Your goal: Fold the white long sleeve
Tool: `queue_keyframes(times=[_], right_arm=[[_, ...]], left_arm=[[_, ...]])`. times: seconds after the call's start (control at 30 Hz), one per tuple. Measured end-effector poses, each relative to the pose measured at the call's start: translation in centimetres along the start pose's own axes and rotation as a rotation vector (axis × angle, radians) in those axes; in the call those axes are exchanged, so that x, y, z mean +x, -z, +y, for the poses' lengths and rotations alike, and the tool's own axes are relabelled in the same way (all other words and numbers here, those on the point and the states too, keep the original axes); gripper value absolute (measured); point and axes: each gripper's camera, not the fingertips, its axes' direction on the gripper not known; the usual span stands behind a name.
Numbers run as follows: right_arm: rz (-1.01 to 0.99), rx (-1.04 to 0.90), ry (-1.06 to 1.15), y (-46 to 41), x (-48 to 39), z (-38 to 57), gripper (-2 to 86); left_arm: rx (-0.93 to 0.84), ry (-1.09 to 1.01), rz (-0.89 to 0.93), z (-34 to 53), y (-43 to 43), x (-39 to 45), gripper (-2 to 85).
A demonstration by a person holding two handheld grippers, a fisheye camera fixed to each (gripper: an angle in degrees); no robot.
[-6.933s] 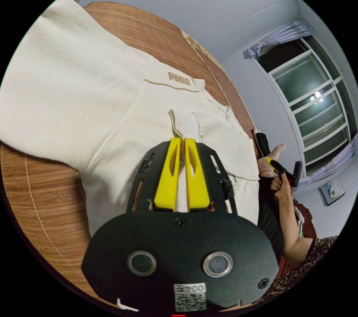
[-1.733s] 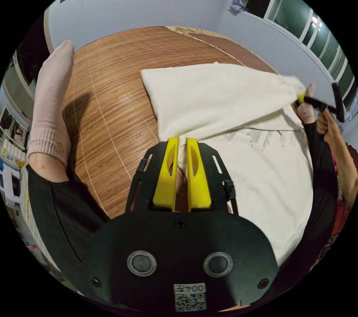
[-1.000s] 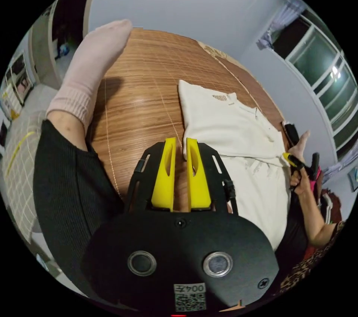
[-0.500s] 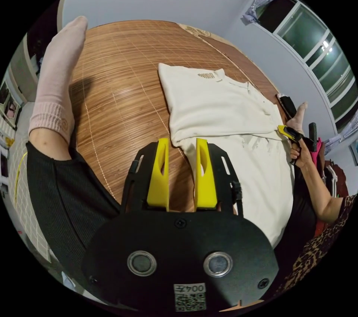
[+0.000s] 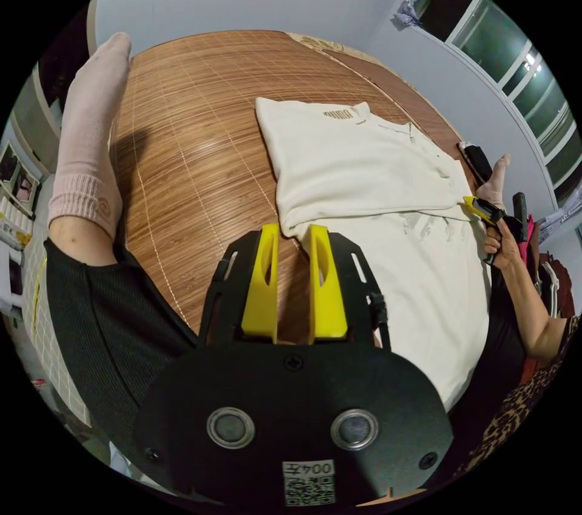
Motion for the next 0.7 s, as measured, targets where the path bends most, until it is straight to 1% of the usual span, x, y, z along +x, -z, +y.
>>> queue_keyframes(times=[0.07,0.17,0.3,0.33,0.4,0.47,0.5,0.53,0.6,0.7], right_arm=[[0.014,0.017,0.040,0.6,-1.1,0.0,3.9],[0.104,0.066,0.107,2.1,-3.2,0.3,3.4],[0.237,-0.016,0.106,1.5,-3.5,0.5,3.3],[0.257,-0.083,0.099,0.4,-3.2,0.4,3.5],[0.246,-0.114,0.078,-0.5,-2.8,0.4,3.9],[0.251,-0.083,0.080,0.1,-3.4,0.5,4.2],[0.295,-0.051,0.097,0.7,-4.1,0.6,4.4],[0.339,-0.003,0.132,1.4,-5.0,0.8,5.1],[0.360,0.036,0.194,1.8,-6.4,1.2,7.1],[0.303,0.057,0.312,1.1,-8.9,2.1,10.2]], left_arm=[[-0.001,-0.012,-0.018,0.0,0.0,0.3,6.3],[-0.001,-0.019,-0.030,0.1,0.1,0.5,5.1],[-0.011,-0.005,-0.038,0.1,-0.1,0.4,5.9],[-0.013,-0.007,-0.041,0.1,-0.1,0.5,6.2],[-0.012,-0.007,-0.039,0.2,-0.1,0.6,6.6],[-0.011,-0.001,-0.029,0.3,0.0,0.6,7.1],[-0.010,0.004,-0.022,0.4,0.1,0.6,7.7],[-0.008,0.006,-0.019,0.4,0.3,0.6,8.6],[0.010,0.003,-0.008,0.6,0.9,0.7,10.3],[0.102,-0.010,0.006,1.2,3.1,1.2,13.0]])
